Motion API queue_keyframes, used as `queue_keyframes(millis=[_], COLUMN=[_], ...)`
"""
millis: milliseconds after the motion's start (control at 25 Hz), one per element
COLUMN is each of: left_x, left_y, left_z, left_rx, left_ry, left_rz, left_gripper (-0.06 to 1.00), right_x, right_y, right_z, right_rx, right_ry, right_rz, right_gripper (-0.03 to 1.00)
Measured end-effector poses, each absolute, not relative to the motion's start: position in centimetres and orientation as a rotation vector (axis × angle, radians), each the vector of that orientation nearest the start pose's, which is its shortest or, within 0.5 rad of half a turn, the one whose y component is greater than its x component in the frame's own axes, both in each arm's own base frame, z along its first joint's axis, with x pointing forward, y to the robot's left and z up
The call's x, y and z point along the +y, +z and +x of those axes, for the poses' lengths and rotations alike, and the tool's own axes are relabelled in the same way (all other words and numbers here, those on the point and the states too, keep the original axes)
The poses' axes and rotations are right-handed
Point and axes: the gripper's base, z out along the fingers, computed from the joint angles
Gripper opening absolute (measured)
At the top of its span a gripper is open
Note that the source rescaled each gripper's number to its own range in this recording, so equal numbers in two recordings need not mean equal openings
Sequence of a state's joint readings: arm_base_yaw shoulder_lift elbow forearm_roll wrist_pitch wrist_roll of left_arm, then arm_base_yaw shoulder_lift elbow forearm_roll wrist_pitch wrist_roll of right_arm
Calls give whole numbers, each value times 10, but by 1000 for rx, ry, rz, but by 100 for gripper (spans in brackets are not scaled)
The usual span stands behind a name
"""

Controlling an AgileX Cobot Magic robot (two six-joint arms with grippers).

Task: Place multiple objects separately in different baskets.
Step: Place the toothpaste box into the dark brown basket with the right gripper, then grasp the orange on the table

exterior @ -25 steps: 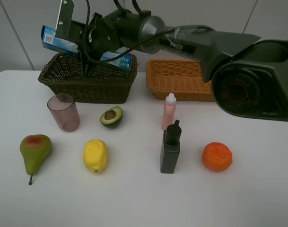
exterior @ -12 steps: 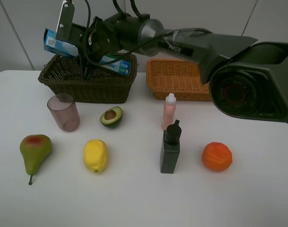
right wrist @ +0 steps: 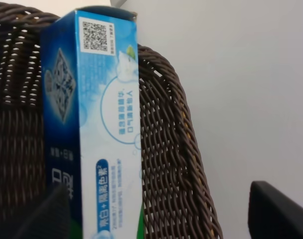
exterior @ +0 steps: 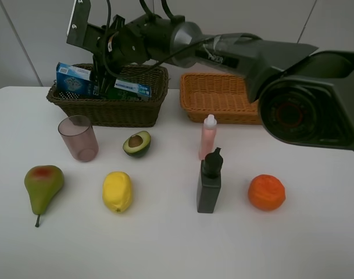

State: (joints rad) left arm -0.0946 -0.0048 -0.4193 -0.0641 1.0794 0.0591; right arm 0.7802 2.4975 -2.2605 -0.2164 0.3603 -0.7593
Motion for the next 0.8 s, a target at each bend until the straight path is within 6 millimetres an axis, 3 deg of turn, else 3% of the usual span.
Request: queue_keyframes(millis=[400,640,800], left_x=[-5,-5,-5], left_y=[253,253,253], left_z=[1,1,1], left_rx=[2132,2132,2132], left_ry=[-99,-99,-99], left_rz=[165,165,165], left_gripper=[100,100,100], right_x=[402,393,385], right_y=[208,235,258], right_z=[416,410,403], right_rx=[1372,1456,1597], right_ry=[-189,-165,-87], right_rz=[-1553,-1521,-1412], right_gripper=[64,64,64])
